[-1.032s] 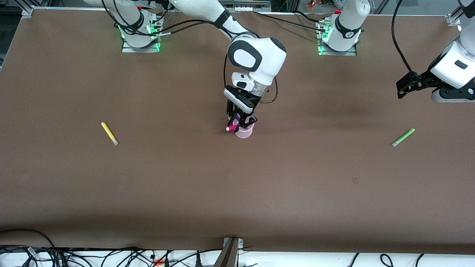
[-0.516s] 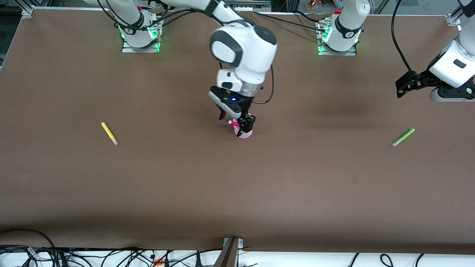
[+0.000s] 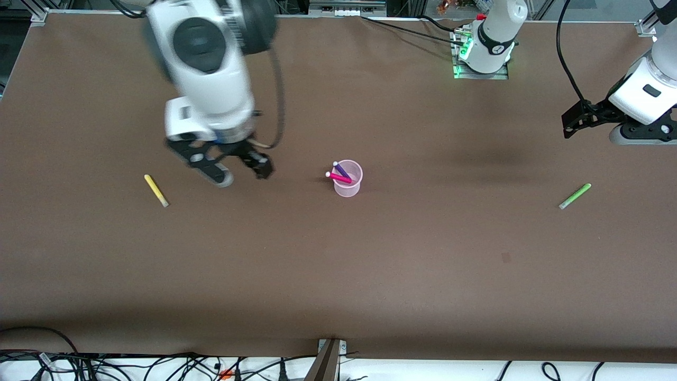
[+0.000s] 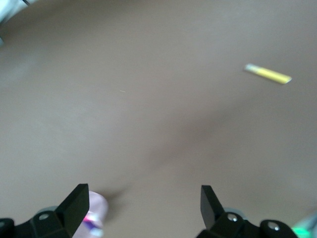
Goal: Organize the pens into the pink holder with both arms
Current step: 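Open the right gripper and lift it away from the cup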
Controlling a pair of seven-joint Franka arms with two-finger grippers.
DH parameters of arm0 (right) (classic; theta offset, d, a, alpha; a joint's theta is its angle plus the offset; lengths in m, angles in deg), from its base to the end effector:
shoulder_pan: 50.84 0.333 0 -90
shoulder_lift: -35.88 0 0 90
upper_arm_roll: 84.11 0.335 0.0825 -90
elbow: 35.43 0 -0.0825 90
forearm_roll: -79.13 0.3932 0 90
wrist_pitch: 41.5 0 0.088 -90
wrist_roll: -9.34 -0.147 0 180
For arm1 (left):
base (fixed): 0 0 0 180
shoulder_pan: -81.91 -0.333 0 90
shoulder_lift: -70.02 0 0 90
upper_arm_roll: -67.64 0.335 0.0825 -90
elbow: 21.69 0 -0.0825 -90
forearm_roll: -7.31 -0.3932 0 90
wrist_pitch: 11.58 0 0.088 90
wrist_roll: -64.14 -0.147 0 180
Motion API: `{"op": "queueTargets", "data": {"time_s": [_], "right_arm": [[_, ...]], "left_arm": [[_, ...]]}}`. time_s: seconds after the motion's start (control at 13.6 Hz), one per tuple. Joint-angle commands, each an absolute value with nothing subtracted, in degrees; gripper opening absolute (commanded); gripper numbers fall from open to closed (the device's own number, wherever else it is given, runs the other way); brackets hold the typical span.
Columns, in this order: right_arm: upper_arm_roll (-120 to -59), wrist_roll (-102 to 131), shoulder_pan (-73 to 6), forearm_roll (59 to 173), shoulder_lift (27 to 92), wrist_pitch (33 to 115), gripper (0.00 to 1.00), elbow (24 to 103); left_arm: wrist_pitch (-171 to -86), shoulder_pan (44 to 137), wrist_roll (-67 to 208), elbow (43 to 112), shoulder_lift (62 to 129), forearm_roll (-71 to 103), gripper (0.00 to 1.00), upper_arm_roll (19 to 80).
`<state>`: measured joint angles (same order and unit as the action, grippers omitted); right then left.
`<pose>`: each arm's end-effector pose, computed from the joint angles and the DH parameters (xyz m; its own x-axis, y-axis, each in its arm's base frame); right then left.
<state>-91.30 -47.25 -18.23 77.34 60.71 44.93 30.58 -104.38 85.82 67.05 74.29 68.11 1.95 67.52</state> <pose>0.6135 0.3064 0.5279 0.8606 -0.5085 0.0293 -0.5085 -0.8543 0.1076 0.5537 -0.0257 0.5767 0.9995 -0.0243 -0.0176 -0.0259 -0.9952 -0.0943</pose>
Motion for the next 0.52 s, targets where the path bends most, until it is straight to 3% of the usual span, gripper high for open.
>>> {"op": "queueTargets", "data": {"time_s": [0.0, 0.44], "right_arm": [[-90.18, -30.88, -26.29, 80.45, 57.86, 39.03, 0.99, 32.07], [-97.37, 1.39, -36.24, 87.89, 57.59, 35.49, 0.98, 35.93]], "left_arm": [[-103.25, 86.12, 65.73, 73.84, 67.56, 3.27, 1.0, 67.64], [-103.08, 86.04, 65.81, 73.84, 67.56, 3.27, 1.0, 66.5]]}}
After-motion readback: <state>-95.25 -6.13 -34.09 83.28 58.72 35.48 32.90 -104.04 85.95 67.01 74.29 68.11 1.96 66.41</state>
